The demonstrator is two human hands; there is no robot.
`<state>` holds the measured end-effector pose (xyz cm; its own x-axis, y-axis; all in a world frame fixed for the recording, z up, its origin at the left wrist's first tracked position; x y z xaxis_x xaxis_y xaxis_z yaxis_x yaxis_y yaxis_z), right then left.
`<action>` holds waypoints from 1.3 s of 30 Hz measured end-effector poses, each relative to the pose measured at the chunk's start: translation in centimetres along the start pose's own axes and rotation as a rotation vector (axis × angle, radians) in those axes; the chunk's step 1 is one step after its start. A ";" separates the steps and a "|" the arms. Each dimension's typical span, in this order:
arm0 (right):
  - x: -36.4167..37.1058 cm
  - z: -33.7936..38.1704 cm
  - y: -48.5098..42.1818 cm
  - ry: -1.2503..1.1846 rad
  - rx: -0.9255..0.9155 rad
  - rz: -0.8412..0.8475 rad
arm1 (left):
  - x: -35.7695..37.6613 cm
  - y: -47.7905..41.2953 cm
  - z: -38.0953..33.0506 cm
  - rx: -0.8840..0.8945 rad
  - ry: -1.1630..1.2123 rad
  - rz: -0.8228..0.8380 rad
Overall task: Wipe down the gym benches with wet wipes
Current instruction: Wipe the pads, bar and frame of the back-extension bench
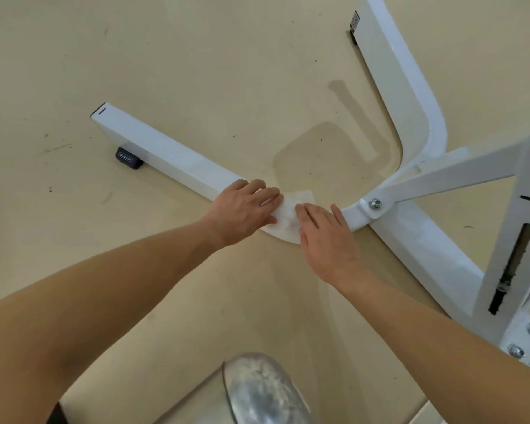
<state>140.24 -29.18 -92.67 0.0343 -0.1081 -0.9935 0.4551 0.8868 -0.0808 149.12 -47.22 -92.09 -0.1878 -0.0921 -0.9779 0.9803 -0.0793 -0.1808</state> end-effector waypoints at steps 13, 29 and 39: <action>0.7 8.2 -10.1 0.006 -0.056 0.271 | -0.4 1.9 9.7 -0.307 0.057 0.279; 0.2 17.7 -22.3 -0.057 -0.125 0.482 | -0.3 7.6 22.6 -0.687 0.045 0.389; -1.5 11.9 -14.3 0.101 -0.132 0.333 | -0.5 3.6 12.3 -0.404 0.168 0.314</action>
<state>144.25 -47.04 -89.10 0.0702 0.2352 -0.9694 0.3149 0.9169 0.2452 152.01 -59.69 -91.00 0.0983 0.1129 -0.9887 0.9392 0.3180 0.1297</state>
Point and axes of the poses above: each hand's wrist, its own y-axis away from the middle knuckle, its own x-axis out of the palm, z = x × y, the point moved 3 cm from there along -y, towards the middle knuckle, and after that the axes turned 2 degrees about y, right-handed, at the moved point
